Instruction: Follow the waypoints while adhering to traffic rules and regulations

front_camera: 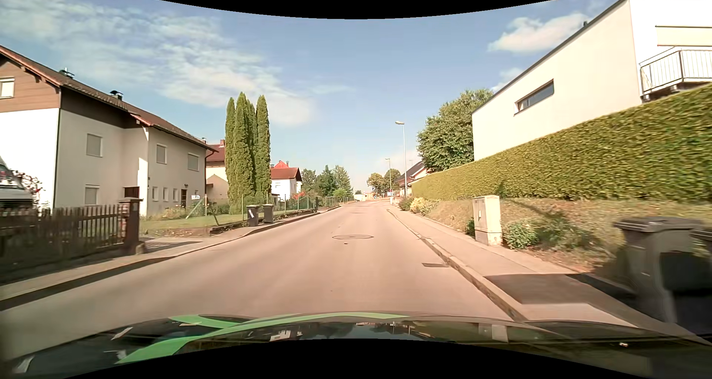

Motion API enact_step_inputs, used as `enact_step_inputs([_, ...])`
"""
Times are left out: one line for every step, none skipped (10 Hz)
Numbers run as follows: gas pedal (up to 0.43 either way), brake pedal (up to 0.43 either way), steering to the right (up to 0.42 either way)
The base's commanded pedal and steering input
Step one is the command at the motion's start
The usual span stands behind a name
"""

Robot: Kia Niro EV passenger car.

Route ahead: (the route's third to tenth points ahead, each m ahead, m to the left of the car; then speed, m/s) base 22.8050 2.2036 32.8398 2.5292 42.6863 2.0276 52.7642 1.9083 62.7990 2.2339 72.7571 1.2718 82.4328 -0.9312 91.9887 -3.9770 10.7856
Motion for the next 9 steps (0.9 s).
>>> enact_step_inputs([0.157, 0.000, -0.002])
enact_step_inputs([0.138, 0.000, -0.002])
enact_step_inputs([0.138, 0.000, -0.002])
enact_step_inputs([0.138, 0.000, -0.002])
enact_step_inputs([0.138, 0.000, -0.002])
enact_step_inputs([0.150, 0.000, -0.002])
enact_step_inputs([0.157, 0.000, -0.003])
enact_step_inputs([0.157, 0.000, -0.003])
enact_step_inputs([0.157, 0.000, -0.004])
